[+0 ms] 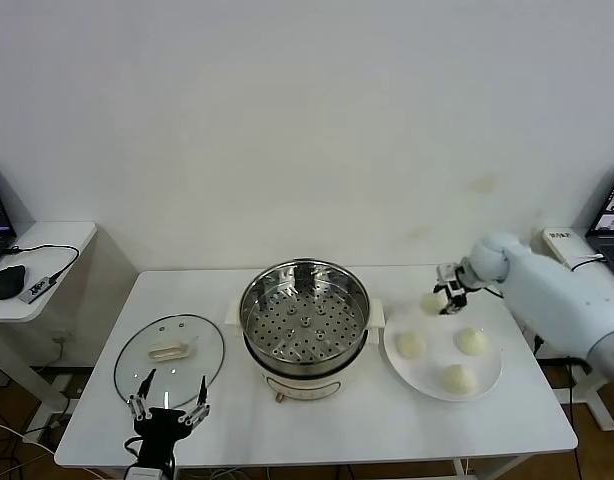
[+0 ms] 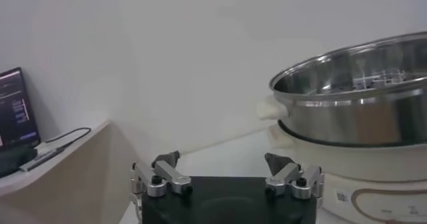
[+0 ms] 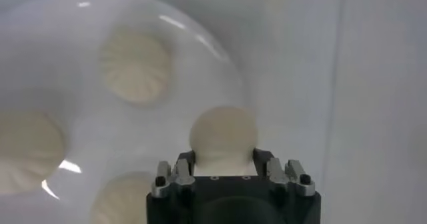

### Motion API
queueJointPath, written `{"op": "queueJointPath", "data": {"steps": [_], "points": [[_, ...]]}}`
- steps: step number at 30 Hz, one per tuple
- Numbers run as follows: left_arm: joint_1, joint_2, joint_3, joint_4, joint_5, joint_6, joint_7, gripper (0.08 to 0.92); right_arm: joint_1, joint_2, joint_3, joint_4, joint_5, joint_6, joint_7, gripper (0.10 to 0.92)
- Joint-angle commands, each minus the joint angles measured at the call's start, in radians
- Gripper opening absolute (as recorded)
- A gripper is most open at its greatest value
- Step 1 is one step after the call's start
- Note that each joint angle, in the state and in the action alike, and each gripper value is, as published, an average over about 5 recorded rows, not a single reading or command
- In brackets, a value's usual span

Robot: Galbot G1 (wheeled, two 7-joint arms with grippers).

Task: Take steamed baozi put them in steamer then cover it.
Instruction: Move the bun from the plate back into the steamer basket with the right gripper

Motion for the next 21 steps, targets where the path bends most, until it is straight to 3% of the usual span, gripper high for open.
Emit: {"op": "queueJointPath", "data": {"steps": [1,8,14,21], "points": [[-0.001,0.001,0.001,0.001,-0.004,0.001,0.001,0.823,0.261,-0.104,-0.168,0.199,0.227,-0.034,-0.002,0.56],[0.002,0.006,-0.002,-0.006,-0.076,0.005,0.002,0.823,0.471,-0.006,-0.301,0.244,0.354,-0.047,0.036,0.56],[-0.009,0.002,-0.024,-0.001,-0.331,0.045,-0.046,0.823,0.511,0.098,-0.343,0.275,0.461,-0.034,0.074,0.56],[-0.013,-0.017,-0.034,0.003,-0.384,0.053,-0.064,0.823,0.49,0.246,-0.42,0.271,0.48,0.047,0.102,0.563]]}}
